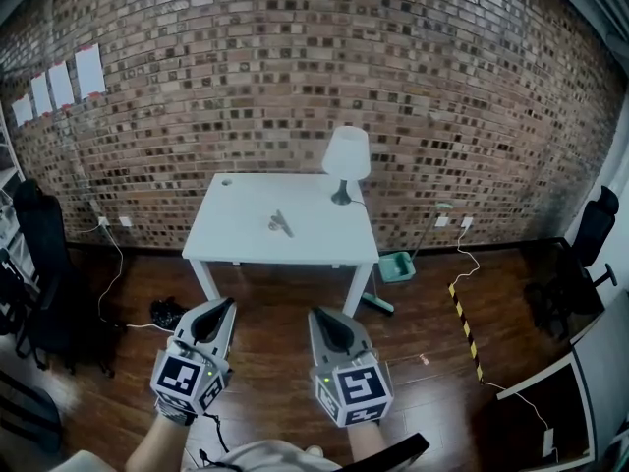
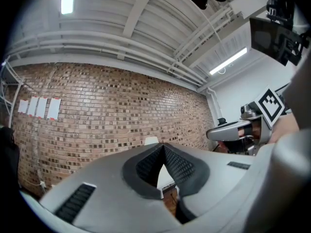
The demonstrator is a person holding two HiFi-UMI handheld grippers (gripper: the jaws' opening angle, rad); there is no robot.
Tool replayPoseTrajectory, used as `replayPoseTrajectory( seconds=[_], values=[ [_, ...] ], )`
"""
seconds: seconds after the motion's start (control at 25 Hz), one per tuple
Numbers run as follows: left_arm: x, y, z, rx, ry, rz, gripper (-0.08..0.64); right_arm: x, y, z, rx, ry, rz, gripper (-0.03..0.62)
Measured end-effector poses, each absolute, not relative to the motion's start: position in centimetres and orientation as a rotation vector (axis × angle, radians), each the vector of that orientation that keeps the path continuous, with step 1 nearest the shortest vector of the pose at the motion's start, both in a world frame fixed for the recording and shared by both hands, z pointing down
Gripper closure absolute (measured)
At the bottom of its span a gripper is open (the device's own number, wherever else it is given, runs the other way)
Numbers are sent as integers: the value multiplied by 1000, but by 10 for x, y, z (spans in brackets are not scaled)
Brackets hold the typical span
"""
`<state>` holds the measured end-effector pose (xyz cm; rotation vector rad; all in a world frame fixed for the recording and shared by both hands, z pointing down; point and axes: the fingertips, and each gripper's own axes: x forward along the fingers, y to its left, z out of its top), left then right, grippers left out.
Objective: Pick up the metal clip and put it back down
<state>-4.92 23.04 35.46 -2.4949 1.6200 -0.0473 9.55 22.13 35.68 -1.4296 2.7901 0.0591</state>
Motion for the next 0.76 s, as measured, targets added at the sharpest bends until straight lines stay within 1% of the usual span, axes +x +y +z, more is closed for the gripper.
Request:
replayPoseTrajectory(
  seconds=[0.76],
  values=[
    [-55, 225, 361, -2501, 1613, -90, 546, 87, 210, 364, -1425, 2789, 14, 611]
  ],
)
